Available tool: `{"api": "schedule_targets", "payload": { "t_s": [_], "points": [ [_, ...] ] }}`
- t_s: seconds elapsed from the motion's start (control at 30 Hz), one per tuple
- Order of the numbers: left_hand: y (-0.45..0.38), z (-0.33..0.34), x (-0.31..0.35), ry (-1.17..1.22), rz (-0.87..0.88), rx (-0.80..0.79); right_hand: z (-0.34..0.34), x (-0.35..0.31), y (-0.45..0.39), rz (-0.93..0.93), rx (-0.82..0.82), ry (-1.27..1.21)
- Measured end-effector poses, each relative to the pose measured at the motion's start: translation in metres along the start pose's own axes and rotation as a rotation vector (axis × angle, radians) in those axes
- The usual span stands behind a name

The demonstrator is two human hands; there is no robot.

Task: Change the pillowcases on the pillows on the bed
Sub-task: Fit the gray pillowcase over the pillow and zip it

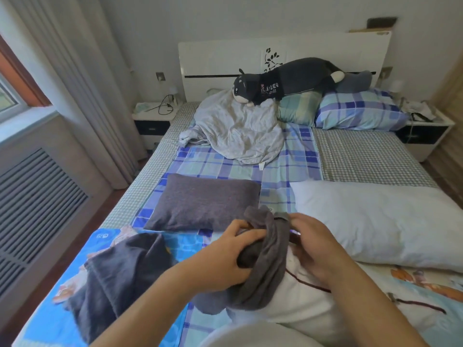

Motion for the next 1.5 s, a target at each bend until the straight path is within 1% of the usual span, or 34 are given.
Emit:
{"api": "schedule_targets", "payload": {
  "t_s": [0.03, 0.07, 0.1, 0.13, 0.17, 0.2, 0.23, 0.3, 0.33, 0.37, 0.4, 0.43, 0.47, 0.5, 0.6, 0.63, 0.7, 0.77, 0.87, 0.9, 0.93, 0.97, 1.07, 1.13, 1.17, 1.2, 1.27, 1.3, 1.37, 1.43, 1.5],
  "points": [
    [-0.002, 0.007, 0.0, -0.118, -0.058, -0.017, -0.003, -0.001, 0.0, -0.005, 0.042, -0.014],
    [-0.004, 0.011, 0.002, -0.241, -0.101, -0.009, 0.0, 0.001, 0.0, 0.012, 0.03, -0.014],
    [-0.006, 0.011, 0.007, -0.323, -0.114, 0.031, 0.003, 0.004, -0.001, 0.026, 0.004, 0.033],
    [-0.007, 0.01, 0.014, -0.338, -0.086, 0.094, 0.004, 0.005, -0.001, 0.023, 0.0, 0.162],
    [-0.006, 0.009, 0.02, -0.282, -0.045, 0.155, -0.001, 0.003, -0.001, -0.001, 0.035, 0.355],
    [-0.004, 0.009, 0.021, -0.143, -0.007, 0.193, -0.006, -0.005, 0.003, -0.034, 0.104, 0.552],
    [-0.003, 0.012, 0.016, 0.062, 0.02, 0.197, -0.01, -0.016, 0.008, -0.075, 0.182, 0.696],
    [0.004, 0.02, -0.001, 0.539, 0.036, 0.184, -0.016, -0.032, 0.021, -0.126, 0.275, 0.822],
    [0.008, 0.024, -0.01, 0.725, 0.031, 0.207, -0.02, -0.033, 0.026, -0.114, 0.3, 0.852],
    [0.011, 0.028, -0.021, 0.836, 0.008, 0.261, -0.024, -0.031, 0.03, -0.093, 0.319, 0.871],
    [0.013, 0.03, -0.032, 0.886, -0.021, 0.333, -0.026, -0.028, 0.032, -0.077, 0.331, 0.874],
    [0.015, 0.031, -0.04, 0.879, -0.039, 0.406, -0.027, -0.023, 0.034, -0.073, 0.339, 0.863],
    [0.018, 0.03, -0.045, 0.823, -0.051, 0.484, -0.028, -0.02, 0.035, -0.083, 0.345, 0.845],
    [0.024, 0.027, -0.049, 0.688, -0.067, 0.572, -0.028, -0.019, 0.037, -0.098, 0.354, 0.826],
    [0.045, 0.018, -0.032, 0.083, -0.039, 0.763, -0.03, -0.02, 0.041, -0.149, 0.389, 0.782],
    [0.048, 0.018, -0.024, -0.061, -0.015, 0.8, -0.031, -0.02, 0.041, -0.16, 0.398, 0.769],
    [0.051, 0.018, -0.007, -0.258, 0.036, 0.822, -0.031, -0.02, 0.042, -0.178, 0.412, 0.742],
    [0.045, 0.02, 0.001, -0.331, 0.041, 0.77, -0.029, -0.021, 0.042, -0.207, 0.419, 0.713],
    [0.028, 0.022, -0.017, -0.226, -0.112, 0.6, -0.029, -0.02, 0.042, -0.253, 0.417, 0.622],
    [0.025, 0.022, -0.021, -0.196, -0.123, 0.545, -0.03, -0.019, 0.042, -0.263, 0.416, 0.584],
    [0.023, 0.019, -0.02, -0.194, -0.078, 0.506, -0.031, -0.019, 0.043, -0.275, 0.417, 0.553],
    [0.022, 0.014, -0.012, -0.225, 0.009, 0.478, -0.031, -0.019, 0.043, -0.289, 0.42, 0.534],
    [0.021, 0.002, 0.031, -0.432, 0.34, 0.369, -0.029, -0.021, 0.041, -0.318, 0.402, 0.522],
    [0.017, 0.003, 0.046, -0.485, 0.453, 0.272, -0.027, -0.021, 0.038, -0.316, 0.385, 0.512],
    [0.012, 0.005, 0.044, -0.437, 0.452, 0.219, -0.029, -0.021, 0.038, -0.317, 0.386, 0.507],
    [0.007, 0.006, 0.035, -0.34, 0.398, 0.179, -0.03, -0.021, 0.036, -0.315, 0.383, 0.496],
    [-0.003, 0.006, 0.009, -0.125, 0.235, 0.143, -0.034, -0.019, 0.036, -0.305, 0.39, 0.445],
    [-0.006, 0.008, -0.003, -0.082, 0.172, 0.141, -0.036, -0.017, 0.036, -0.298, 0.391, 0.418],
    [-0.011, 0.012, -0.012, -0.079, 0.104, 0.122, -0.036, -0.015, 0.038, -0.292, 0.385, 0.42],
    [-0.015, 0.018, -0.007, -0.157, 0.103, 0.069, -0.036, -0.015, 0.038, -0.283, 0.381, 0.452],
    [-0.016, 0.017, -0.006, -0.22, 0.082, 0.058, -0.038, -0.014, 0.039, -0.275, 0.385, 0.456]
  ]
}}
Point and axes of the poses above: each hand's wrist, its own y-axis away from the middle knuckle, its own z-axis out of the palm, x = y × z, the point moved 9 cm from there along -y, towards the middle knuckle, and after that the axes turned 11 degrees about -x, right-handed, at the moved point
